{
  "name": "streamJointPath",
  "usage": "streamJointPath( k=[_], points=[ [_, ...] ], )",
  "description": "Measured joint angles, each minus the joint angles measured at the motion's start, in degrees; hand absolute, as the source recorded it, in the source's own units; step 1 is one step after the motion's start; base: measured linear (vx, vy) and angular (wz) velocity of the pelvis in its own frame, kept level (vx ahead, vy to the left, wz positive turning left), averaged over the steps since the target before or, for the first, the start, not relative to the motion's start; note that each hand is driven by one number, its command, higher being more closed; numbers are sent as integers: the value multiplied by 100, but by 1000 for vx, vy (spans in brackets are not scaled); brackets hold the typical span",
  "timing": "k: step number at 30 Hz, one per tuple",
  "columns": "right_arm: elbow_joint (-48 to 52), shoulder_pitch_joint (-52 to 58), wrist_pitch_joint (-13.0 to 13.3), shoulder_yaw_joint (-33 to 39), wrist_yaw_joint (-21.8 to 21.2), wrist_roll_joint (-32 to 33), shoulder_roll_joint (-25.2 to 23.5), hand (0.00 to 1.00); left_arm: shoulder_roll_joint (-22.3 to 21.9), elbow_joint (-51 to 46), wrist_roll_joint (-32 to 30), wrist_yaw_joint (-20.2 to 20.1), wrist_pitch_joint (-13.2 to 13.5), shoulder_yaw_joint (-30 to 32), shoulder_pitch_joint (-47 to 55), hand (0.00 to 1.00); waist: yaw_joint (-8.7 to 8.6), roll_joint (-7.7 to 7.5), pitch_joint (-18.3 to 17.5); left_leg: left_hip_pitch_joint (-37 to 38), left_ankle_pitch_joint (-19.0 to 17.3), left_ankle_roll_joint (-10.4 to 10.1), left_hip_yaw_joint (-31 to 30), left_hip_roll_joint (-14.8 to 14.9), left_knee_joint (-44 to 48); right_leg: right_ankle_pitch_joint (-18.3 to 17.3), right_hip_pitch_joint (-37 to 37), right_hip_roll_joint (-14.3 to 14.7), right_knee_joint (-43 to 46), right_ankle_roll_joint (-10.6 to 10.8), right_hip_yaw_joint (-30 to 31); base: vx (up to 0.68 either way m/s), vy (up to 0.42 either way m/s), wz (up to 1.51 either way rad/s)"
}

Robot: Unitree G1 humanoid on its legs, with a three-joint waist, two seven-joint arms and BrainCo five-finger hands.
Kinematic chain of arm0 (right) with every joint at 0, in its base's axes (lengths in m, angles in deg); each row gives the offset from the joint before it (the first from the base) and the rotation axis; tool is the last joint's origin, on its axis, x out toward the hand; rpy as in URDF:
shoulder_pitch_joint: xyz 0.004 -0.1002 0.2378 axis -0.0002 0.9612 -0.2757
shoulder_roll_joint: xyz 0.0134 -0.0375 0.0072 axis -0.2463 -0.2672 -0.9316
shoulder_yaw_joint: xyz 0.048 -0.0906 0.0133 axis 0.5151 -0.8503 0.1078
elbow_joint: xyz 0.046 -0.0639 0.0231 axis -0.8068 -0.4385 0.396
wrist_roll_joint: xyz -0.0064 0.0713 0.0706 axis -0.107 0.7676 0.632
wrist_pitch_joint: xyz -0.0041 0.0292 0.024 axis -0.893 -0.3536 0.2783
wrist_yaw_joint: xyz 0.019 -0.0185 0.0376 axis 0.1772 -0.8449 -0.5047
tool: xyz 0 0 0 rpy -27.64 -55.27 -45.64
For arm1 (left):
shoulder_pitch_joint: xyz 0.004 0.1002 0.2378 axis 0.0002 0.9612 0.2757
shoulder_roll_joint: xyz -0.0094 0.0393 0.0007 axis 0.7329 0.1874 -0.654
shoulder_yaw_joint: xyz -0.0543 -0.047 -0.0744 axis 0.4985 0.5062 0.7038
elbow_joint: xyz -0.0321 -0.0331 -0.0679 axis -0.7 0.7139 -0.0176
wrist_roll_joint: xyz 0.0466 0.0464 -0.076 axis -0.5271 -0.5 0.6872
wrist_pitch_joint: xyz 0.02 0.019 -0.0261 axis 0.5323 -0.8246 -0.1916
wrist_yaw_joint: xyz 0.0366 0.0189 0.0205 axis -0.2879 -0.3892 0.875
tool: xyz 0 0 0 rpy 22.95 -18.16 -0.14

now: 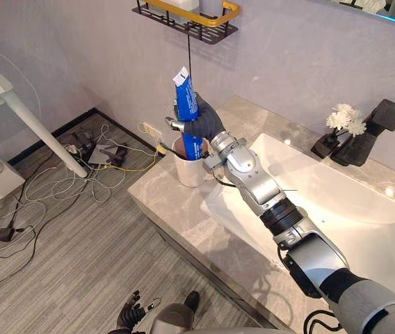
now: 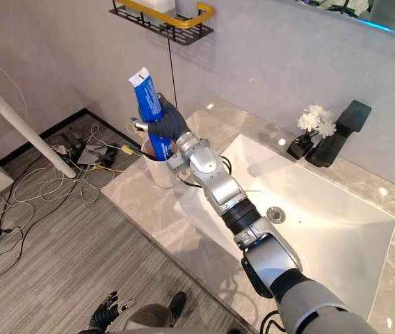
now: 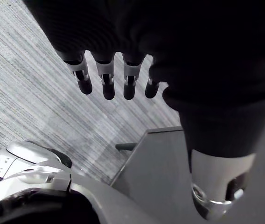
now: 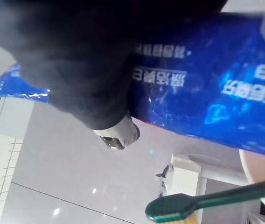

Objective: Organize washtable

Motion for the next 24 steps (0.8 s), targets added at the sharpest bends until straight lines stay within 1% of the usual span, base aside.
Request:
streamJointPath(
  k=[9, 14, 24],
  points=[
    [7, 320, 0, 31, 2, 2, 33, 0, 8, 45, 1, -1, -1, 0, 0, 0, -52, -1, -1, 18, 1, 0, 1, -1, 2, 0, 12, -3, 5, 0, 2, 0, 0, 0],
    [296, 528, 4, 86, 3, 12, 38, 0, 8, 47, 3, -1, -5, 0, 0, 0, -57, -1, -1, 49, 1, 0, 0, -2, 10, 0, 43, -6, 8, 0, 2, 0, 0, 0],
    [516, 755, 10, 94, -5, 20, 37, 0, 21, 163, 4, -4, -6, 0, -3, 0, -67, -2, -3, 115, 4, 6, 46, 4, -28, -28, 88, -17, 96, -2, 42, -3, 2, -1]
  ],
)
